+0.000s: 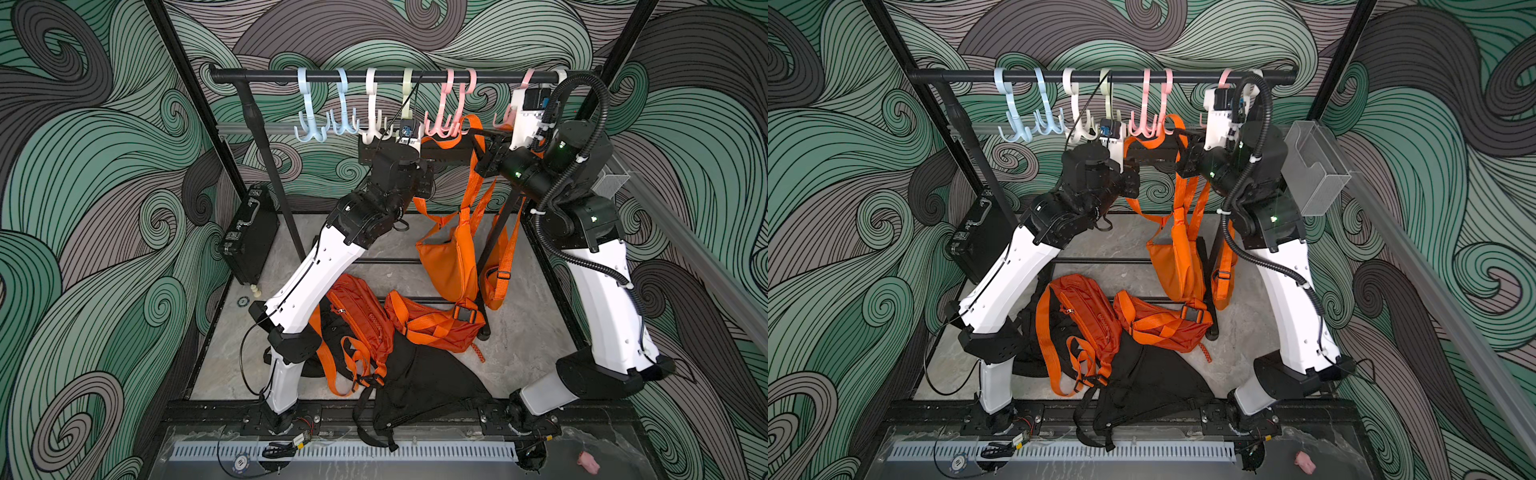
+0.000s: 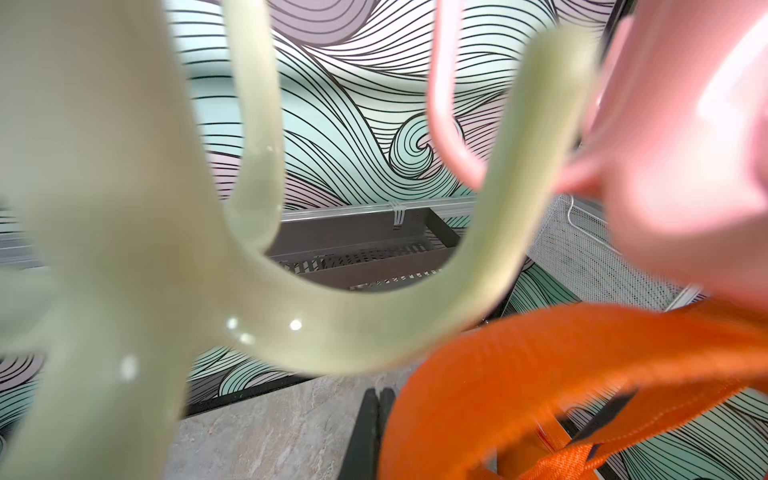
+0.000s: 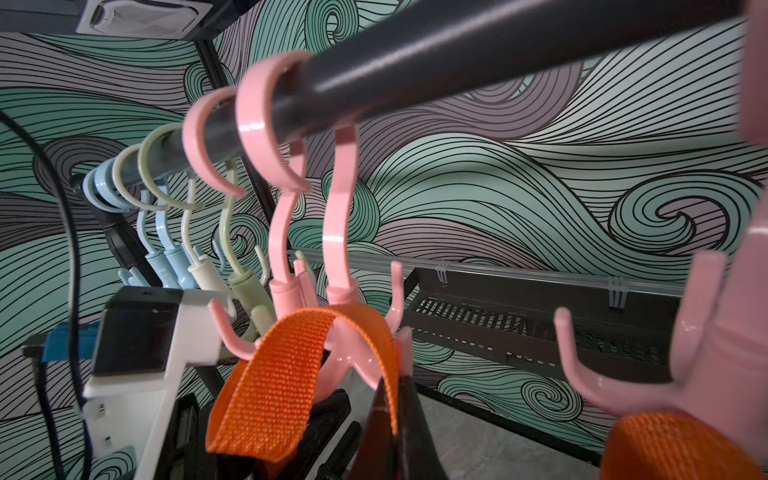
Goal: Hang the bag on a hook
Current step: Hang the bag on the hook.
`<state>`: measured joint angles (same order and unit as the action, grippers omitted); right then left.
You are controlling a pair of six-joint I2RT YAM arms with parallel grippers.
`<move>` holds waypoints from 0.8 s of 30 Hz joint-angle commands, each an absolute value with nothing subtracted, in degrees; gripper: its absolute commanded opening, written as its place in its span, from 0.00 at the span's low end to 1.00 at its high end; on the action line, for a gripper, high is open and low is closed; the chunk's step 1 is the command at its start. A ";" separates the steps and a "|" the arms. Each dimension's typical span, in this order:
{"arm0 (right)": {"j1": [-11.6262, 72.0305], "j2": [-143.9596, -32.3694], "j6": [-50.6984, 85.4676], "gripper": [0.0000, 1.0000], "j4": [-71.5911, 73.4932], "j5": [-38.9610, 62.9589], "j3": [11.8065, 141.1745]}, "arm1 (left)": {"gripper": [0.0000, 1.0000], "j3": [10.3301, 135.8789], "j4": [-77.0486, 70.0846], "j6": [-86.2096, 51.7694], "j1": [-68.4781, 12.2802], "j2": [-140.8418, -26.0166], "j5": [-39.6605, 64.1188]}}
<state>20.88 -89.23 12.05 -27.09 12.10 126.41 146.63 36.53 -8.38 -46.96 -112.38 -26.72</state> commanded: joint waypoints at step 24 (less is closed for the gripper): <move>20.63 -88.80 12.55 0.00 -22.37 14.66 126.27 | 0.00 147.83 34.52 -9.23 -46.43 -113.00 -26.51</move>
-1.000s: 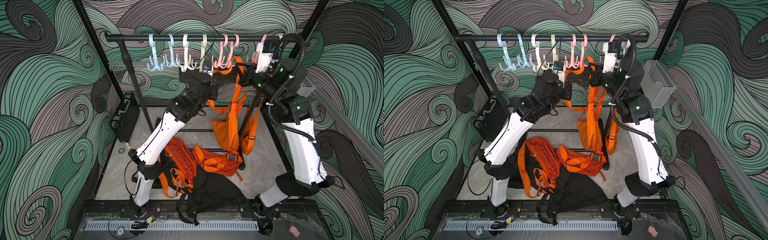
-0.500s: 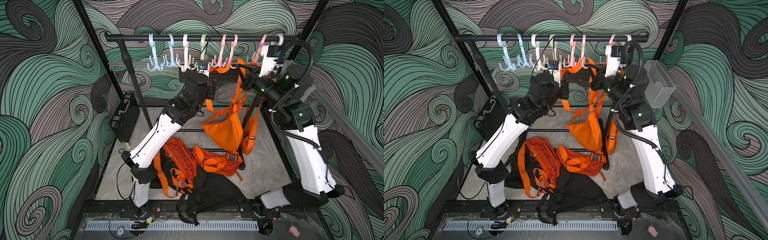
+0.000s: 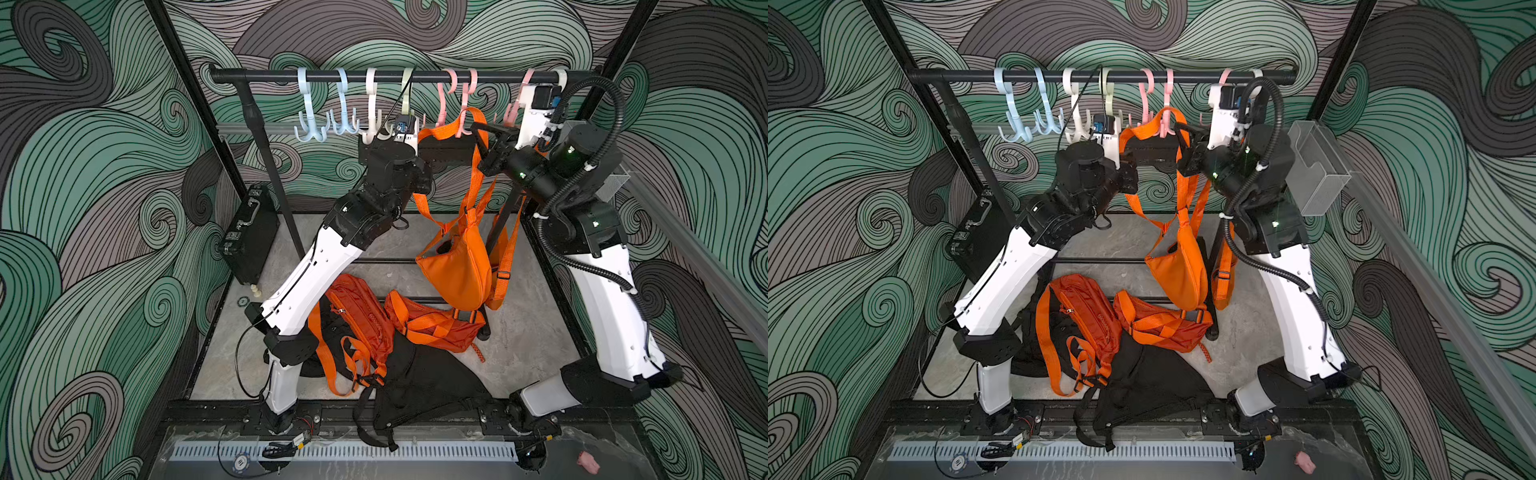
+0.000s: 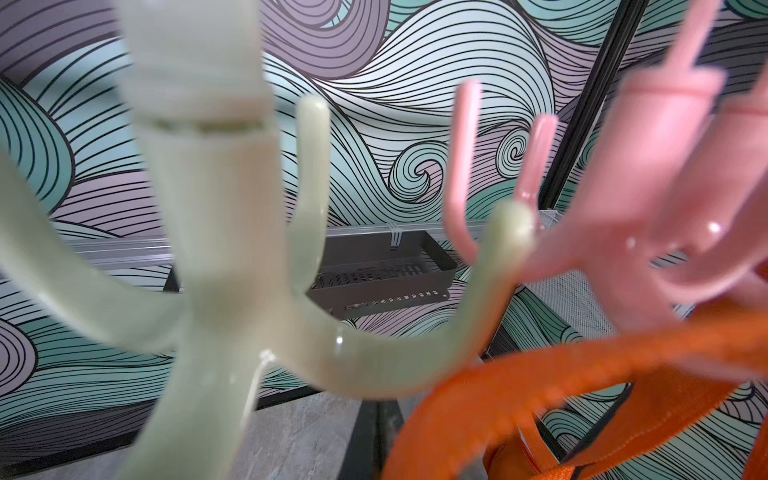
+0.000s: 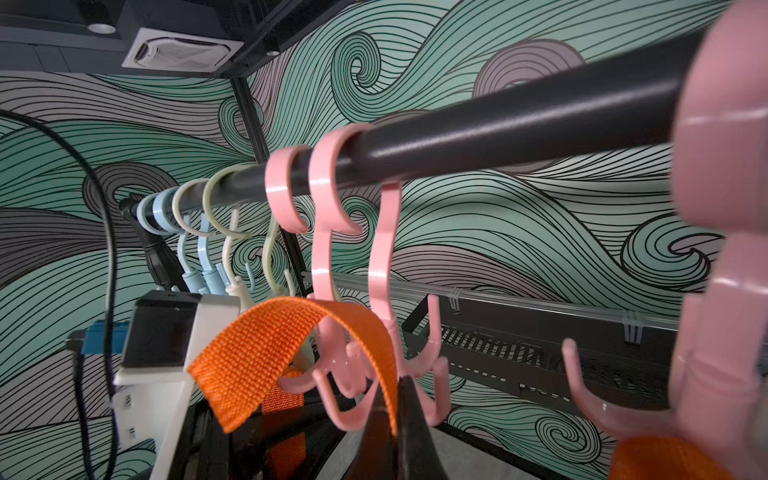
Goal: Hang the bag on a hook
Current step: Hang the bag on the hook.
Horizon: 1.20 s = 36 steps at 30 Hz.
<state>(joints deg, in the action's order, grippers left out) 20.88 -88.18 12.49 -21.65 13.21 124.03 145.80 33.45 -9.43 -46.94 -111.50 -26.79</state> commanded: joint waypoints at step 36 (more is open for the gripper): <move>18.94 -77.48 15.05 0.00 -11.62 6.87 101.67 | 0.00 136.67 33.13 -13.86 -47.72 -113.88 -22.69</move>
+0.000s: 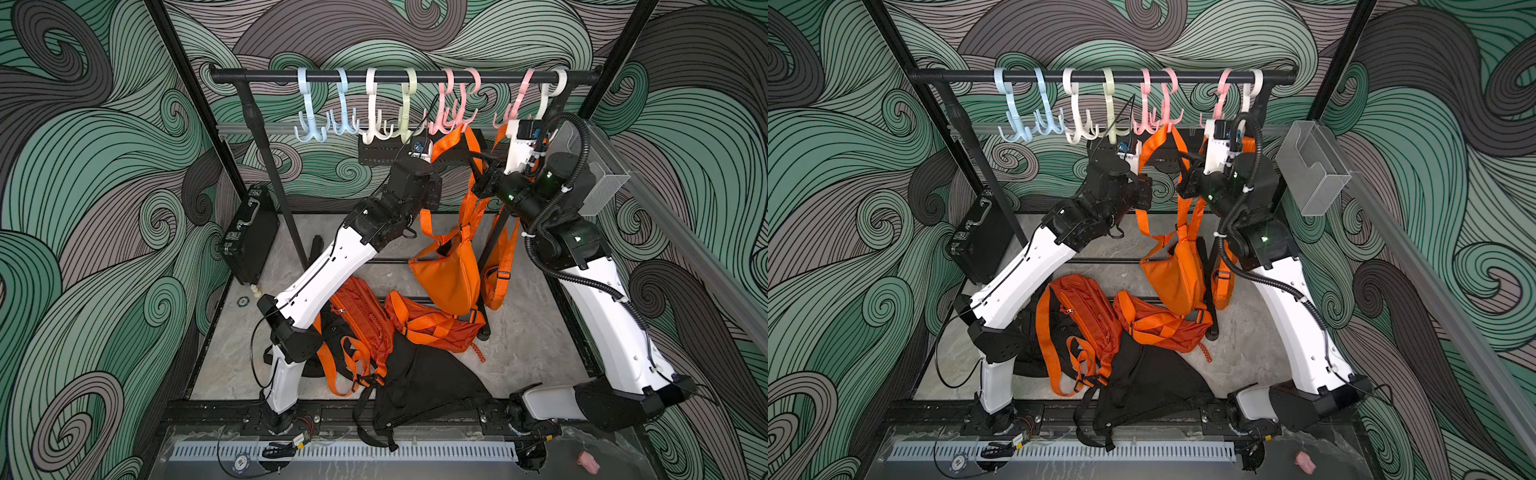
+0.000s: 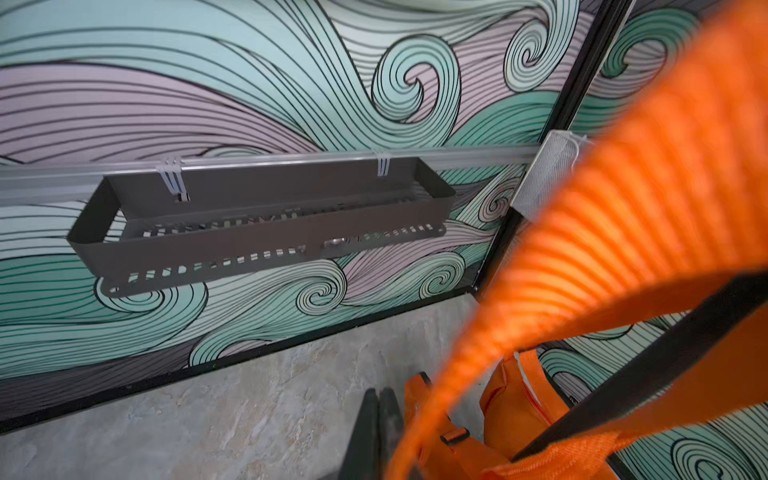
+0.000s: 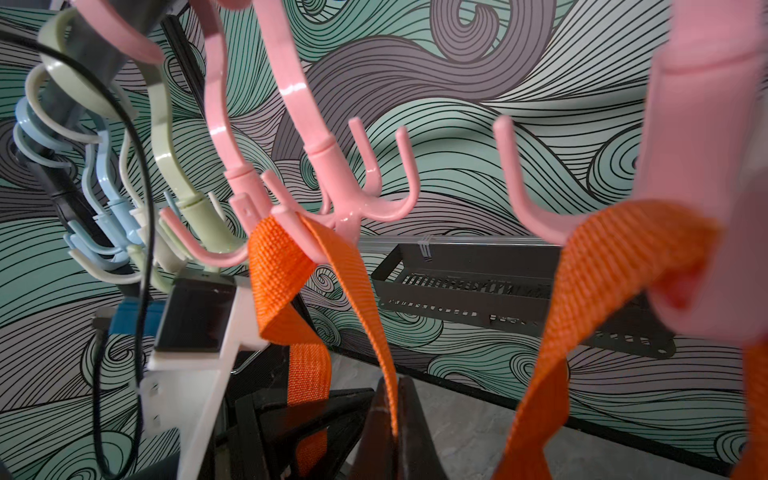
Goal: Hang the bag on a hook
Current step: Hang the bag on the hook.
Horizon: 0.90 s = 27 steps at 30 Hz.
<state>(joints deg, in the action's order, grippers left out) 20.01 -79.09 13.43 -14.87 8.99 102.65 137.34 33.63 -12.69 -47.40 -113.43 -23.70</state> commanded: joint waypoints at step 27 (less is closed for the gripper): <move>13.42 -71.33 20.29 0.20 -16.00 8.82 98.35 | 0.89 130.52 35.20 -8.28 -48.93 -106.83 -18.80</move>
